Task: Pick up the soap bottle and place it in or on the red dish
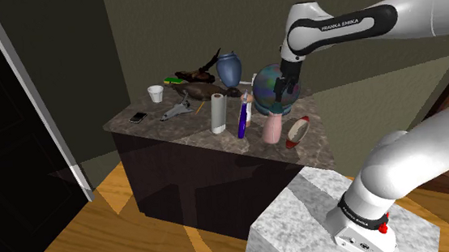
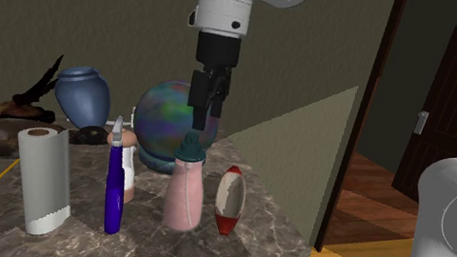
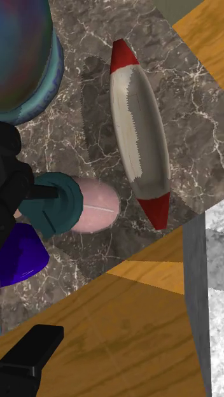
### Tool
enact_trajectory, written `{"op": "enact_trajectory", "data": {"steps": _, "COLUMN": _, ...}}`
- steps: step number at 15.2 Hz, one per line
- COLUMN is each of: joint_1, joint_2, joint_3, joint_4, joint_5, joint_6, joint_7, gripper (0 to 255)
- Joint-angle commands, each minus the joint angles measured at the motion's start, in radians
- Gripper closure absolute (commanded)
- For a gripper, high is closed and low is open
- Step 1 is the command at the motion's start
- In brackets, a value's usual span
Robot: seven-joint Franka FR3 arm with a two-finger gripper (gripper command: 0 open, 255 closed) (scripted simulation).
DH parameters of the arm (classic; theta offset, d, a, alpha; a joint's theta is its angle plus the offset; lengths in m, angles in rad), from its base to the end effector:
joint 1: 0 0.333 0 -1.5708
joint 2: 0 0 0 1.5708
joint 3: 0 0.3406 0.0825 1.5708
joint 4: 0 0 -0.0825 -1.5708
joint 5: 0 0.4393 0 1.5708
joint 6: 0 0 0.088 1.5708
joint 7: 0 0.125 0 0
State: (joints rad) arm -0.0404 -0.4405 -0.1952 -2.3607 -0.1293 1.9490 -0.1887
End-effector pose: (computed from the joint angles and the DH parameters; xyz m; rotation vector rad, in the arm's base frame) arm 0.4475 -0.1221 0.4768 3.0996 0.0261 0.0236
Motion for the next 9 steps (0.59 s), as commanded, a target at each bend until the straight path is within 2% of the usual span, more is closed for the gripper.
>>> {"op": "enact_trajectory", "data": {"steps": 1, "joint_1": -0.005, "joint_2": 0.071, "joint_3": -0.023, "joint_4": 0.026, "joint_5": -0.002, "joint_6": 0.043, "joint_7": -0.023, "gripper": 0}}
{"op": "enact_trajectory", "data": {"steps": 3, "joint_1": -0.011, "joint_2": 0.143, "joint_3": -0.047, "joint_4": 0.060, "joint_5": 0.002, "joint_6": 0.079, "joint_7": -0.048, "gripper": 0}}
{"op": "enact_trajectory", "data": {"steps": 9, "joint_1": -0.013, "joint_2": 0.175, "joint_3": -0.055, "joint_4": 0.018, "joint_5": 0.002, "joint_6": 0.153, "joint_7": -0.053, "gripper": 0}}
